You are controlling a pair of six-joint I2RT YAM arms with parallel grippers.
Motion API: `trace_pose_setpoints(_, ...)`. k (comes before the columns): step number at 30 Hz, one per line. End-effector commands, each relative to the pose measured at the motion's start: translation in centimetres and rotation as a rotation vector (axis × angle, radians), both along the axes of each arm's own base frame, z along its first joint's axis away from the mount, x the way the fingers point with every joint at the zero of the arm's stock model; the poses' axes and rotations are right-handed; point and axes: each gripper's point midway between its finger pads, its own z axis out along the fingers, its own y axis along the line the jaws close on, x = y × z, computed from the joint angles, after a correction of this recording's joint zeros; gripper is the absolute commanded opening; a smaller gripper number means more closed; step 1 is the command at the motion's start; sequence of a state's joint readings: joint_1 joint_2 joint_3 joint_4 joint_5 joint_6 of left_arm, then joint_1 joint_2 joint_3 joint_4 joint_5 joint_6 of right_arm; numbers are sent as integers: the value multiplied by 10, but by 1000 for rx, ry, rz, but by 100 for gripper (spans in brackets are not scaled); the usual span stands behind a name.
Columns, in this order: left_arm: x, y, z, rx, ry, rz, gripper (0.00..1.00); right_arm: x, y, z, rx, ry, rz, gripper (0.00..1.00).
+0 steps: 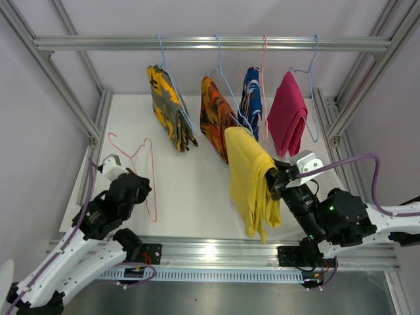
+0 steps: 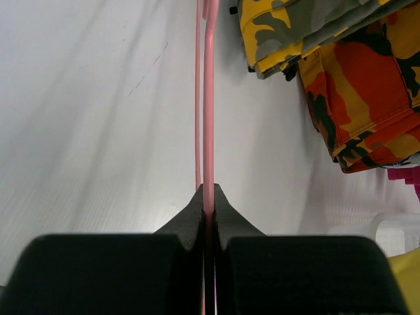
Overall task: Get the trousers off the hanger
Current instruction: Place the trousers in the bin.
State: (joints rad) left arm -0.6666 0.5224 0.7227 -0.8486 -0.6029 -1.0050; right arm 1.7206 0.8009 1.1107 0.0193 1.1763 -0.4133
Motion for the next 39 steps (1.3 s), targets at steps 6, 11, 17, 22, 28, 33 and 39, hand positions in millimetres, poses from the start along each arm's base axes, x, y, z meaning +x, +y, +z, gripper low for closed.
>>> trace_pose_setpoints(6,4,5,22,-16,-66,31,0,18,-75,-33,130,150,-219,0)
trace_pose_setpoints(11,6,1,20,-18,-60,20,0,25,-113,-51,143,182,-325,0)
trace_pose_setpoints(17,9,-5,18,-23,-53,2,1,32,-154,-68,244,183,-422,0)
trace_pose_setpoints(22,10,-8,17,-23,-51,-11,0,35,-168,-71,288,180,-458,0)
trace_pose_setpoints(28,10,-8,18,-19,-58,-14,0,38,-202,-66,338,195,-524,0)
trace_pose_setpoints(33,11,-12,19,-31,-57,-28,0,40,-229,-63,407,213,-575,0)
trace_pose_setpoints(39,12,-15,21,-37,-55,-39,0,42,-247,-63,487,237,-563,0)
